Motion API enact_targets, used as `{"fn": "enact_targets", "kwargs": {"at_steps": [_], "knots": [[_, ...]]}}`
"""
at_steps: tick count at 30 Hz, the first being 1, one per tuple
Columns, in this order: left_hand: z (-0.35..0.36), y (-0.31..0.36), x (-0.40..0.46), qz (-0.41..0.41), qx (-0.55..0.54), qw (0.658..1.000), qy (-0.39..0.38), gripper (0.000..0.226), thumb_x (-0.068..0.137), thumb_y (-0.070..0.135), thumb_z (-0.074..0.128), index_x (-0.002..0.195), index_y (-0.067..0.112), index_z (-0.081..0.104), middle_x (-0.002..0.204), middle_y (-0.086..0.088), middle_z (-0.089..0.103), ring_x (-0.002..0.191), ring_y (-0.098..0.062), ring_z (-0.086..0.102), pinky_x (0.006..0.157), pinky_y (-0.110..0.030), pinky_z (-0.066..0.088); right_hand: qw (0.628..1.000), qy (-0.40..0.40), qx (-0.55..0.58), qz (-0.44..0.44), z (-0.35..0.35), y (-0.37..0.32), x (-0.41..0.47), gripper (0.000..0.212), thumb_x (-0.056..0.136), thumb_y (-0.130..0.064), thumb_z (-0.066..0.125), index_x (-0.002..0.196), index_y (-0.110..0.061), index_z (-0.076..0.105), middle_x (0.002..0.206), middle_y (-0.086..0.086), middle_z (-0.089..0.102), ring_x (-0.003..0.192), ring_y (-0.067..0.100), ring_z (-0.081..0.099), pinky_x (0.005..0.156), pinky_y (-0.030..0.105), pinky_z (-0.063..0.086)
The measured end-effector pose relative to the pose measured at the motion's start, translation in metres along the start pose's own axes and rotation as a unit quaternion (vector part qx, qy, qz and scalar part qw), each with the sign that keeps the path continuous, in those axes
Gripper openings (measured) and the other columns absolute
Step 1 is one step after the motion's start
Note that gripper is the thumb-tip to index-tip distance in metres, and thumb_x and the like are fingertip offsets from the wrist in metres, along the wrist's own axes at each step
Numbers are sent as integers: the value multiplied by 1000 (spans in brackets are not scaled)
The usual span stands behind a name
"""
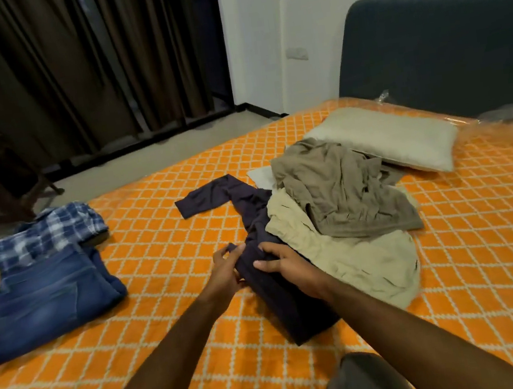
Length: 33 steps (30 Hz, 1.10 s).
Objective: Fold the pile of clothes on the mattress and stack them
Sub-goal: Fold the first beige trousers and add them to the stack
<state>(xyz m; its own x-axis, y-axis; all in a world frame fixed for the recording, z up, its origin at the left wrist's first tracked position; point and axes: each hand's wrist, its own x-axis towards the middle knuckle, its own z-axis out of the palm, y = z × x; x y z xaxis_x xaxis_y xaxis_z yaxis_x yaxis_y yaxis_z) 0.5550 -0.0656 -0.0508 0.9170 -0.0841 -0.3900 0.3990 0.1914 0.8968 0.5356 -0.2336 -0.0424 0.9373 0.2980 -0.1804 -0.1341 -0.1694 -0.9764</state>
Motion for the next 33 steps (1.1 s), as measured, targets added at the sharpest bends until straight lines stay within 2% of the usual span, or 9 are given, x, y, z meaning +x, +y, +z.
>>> {"fn": "enact_targets", "kwargs": {"at_steps": [5, 9, 12, 16, 19, 22, 26, 29, 33], "knots": [[-25, 56, -13, 94, 108, 989, 37, 50, 94, 12, 63, 135, 20, 34, 118, -11, 60, 100, -26, 66, 67, -35, 52, 995, -74, 11, -61, 17, -36, -13, 19, 83, -9, 66, 101, -4, 66, 95, 4, 64, 92, 14, 62, 83, 28, 48], [-50, 57, -34, 171, 267, 947, 61, 56, 87, 5, 66, 131, 18, 34, 114, -8, 58, 98, -22, 62, 73, -37, 52, 984, -23, -148, -92, 16, -13, -20, 34, 83, 7, 58, 113, -8, 67, 105, 3, 66, 99, 12, 64, 89, 27, 51], [-68, 33, -37, 225, 354, 903, 95, 47, 78, 7, 68, 113, 27, 42, 112, -15, 57, 95, -31, 61, 75, -52, 53, 919, 81, -378, -74, -1, 14, -26, 48, 83, -13, 62, 130, -20, 56, 129, 0, 50, 123, 23, 51, 100, 40, 46], [-74, -1, -29, 73, 469, 876, 88, 110, 80, 17, 80, 159, 11, 3, 158, -22, 15, 141, -43, 29, 105, -48, 40, 876, 104, -452, 129, -33, 46, -38, 96, 80, -57, 71, 156, -32, 18, 155, 2, 23, 141, 34, 29, 107, 55, 37], [-65, -27, -26, 70, 644, 754, 107, 100, 91, 36, 69, 160, 20, -2, 165, -18, -8, 152, -40, 0, 115, -64, 20, 843, 65, -504, 178, -48, 74, -39, 109, 81, -65, 67, 160, -26, 2, 158, 4, 25, 143, 32, 28, 109, 57, 32], [-45, -33, -16, 166, 725, 666, 49, 73, 92, 20, 55, 156, 24, 21, 168, -6, -4, 155, -29, -4, 116, -68, 7, 812, 79, -564, 127, -52, 87, -34, 103, 83, -69, 61, 160, -27, 6, 152, 4, 32, 139, 31, 32, 107, 54, 33], [2, -25, 6, 217, 698, 681, -40, 61, 91, 14, 49, 148, 30, 34, 160, 3, 26, 149, -19, 23, 119, -57, 16, 842, 0, -519, 148, -80, 81, -10, 90, 78, -86, 48, 150, -33, 33, 145, 5, 38, 136, 31, 36, 109, 52, 30], [36, -24, 38, 184, 709, 680, -15, 67, 96, 34, 53, 154, 34, 21, 166, -2, 10, 153, -30, 7, 117, -69, 12, 901, 66, -417, 100, -116, 73, 3, 78, 76, -87, 45, 130, -32, 54, 134, 1, 51, 127, 25, 49, 107, 50, 39], [40, -18, 85, 25, 698, 711, 76, 126, 69, 86, 59, 159, 24, -3, 166, -14, -13, 151, -46, -8, 110, -76, 2, 789, 240, -565, 28, -166, 79, 14, 74, 88, -46, 64, 151, -25, 33, 154, 7, 33, 140, 31, 31, 116, 50, 27]]}}
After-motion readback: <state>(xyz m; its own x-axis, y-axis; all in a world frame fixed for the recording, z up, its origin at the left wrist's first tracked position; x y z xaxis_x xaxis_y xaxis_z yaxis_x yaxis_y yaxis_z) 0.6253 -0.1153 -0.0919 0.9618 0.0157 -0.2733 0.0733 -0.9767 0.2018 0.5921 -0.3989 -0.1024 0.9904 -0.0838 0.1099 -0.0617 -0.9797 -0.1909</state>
